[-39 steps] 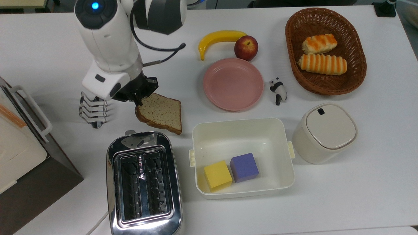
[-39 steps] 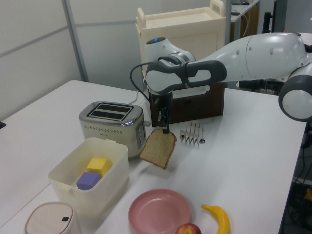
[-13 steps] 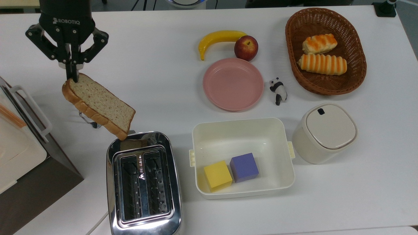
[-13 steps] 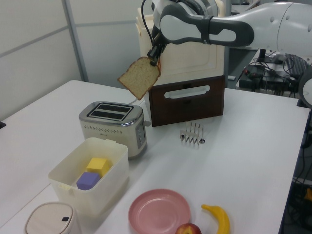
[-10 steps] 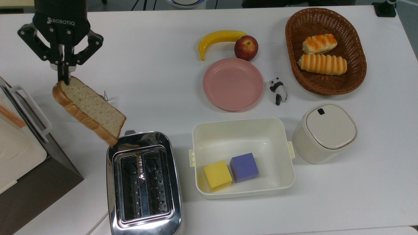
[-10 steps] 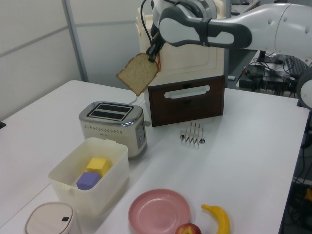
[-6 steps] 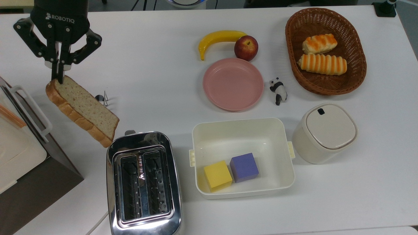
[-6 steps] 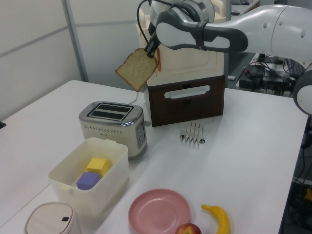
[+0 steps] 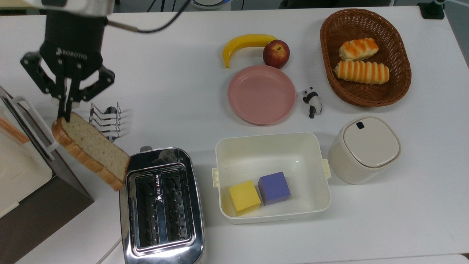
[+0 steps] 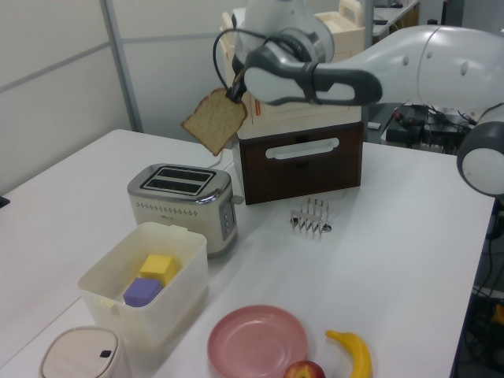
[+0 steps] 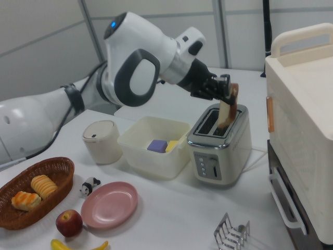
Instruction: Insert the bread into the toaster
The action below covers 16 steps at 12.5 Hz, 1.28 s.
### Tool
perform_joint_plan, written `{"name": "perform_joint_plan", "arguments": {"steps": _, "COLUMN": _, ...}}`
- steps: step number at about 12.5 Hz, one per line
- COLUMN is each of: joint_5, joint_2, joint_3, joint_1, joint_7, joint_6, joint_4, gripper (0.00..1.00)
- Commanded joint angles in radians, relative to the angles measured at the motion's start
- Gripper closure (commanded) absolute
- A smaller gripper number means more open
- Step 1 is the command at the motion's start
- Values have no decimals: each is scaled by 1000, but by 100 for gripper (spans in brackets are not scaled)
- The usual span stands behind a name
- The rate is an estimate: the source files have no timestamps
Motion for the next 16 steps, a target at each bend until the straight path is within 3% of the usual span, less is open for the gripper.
{"name": "perform_joint_plan", "arguments": {"steps": 1, "joint_5": -34, "joint_2": 24, "joint_3": -15, "joint_1": 14, "joint_7": 28, "joint_6": 50, "joint_4": -26, "gripper": 100}}
{"name": "perform_joint_plan", "arguments": {"steps": 8, "joint_5": -36, "joint_2": 53, "joint_3": 6, "joint_1": 19, "joint_7": 91, "joint_6": 151, "joint_4": -49, "gripper": 100}}
{"name": "perform_joint_plan", "arguments": {"steps": 16, "joint_5": -39, "joint_2": 54, "joint_3": 20, "joint_1": 26, "joint_7": 91, "joint_6": 152, "joint_4": -69, "gripper": 100}}
